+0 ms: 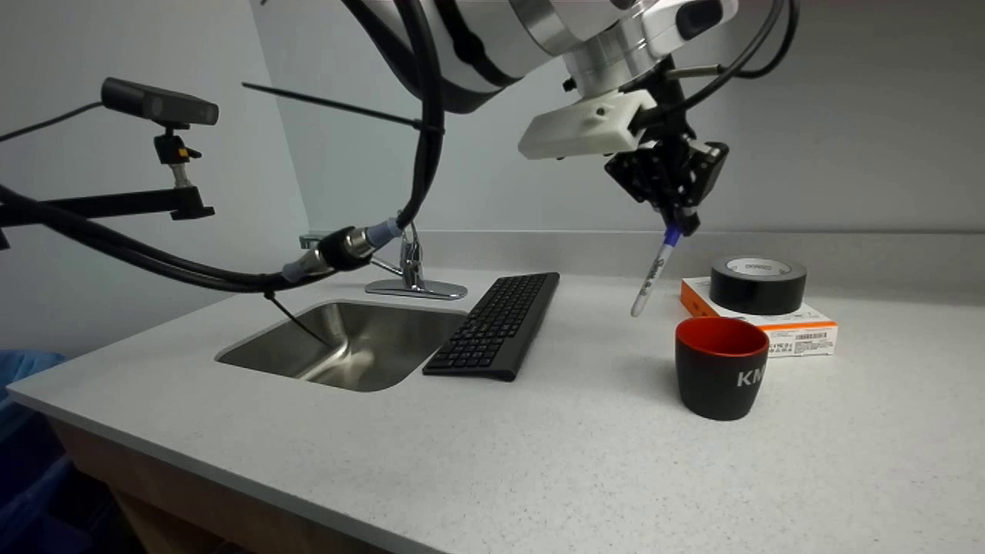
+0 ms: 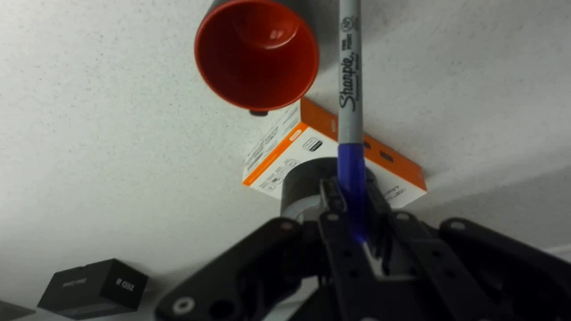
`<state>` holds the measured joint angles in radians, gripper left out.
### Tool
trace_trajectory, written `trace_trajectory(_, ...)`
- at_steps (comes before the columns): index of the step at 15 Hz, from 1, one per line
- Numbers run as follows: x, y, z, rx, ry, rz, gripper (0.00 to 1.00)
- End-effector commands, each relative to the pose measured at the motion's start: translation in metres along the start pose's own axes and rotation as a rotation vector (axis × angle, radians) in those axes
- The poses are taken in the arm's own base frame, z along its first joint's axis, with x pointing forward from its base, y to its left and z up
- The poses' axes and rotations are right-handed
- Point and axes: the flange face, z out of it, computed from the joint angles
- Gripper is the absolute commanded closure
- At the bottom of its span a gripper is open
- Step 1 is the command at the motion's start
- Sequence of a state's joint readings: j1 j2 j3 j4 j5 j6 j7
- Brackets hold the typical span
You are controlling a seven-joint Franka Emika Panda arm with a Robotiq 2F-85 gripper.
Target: Remove the marker from the mug and put it on the table
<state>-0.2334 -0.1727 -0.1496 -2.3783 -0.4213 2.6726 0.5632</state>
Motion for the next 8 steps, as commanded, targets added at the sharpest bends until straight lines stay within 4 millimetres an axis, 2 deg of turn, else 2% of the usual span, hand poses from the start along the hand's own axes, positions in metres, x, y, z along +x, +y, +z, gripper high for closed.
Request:
trace_trajectory(1, -0.009, -0.035, 0.034, 0.031, -0.185, -0.064, 0.96)
trace_trajectory(5, -0.029, -0.055, 0.086, 0.012, -0.389, -0.11, 0.96)
trace_trajectory(8, -0.036, -0.059, 0.11, -0.03, -0.449, -0.13, 0.96)
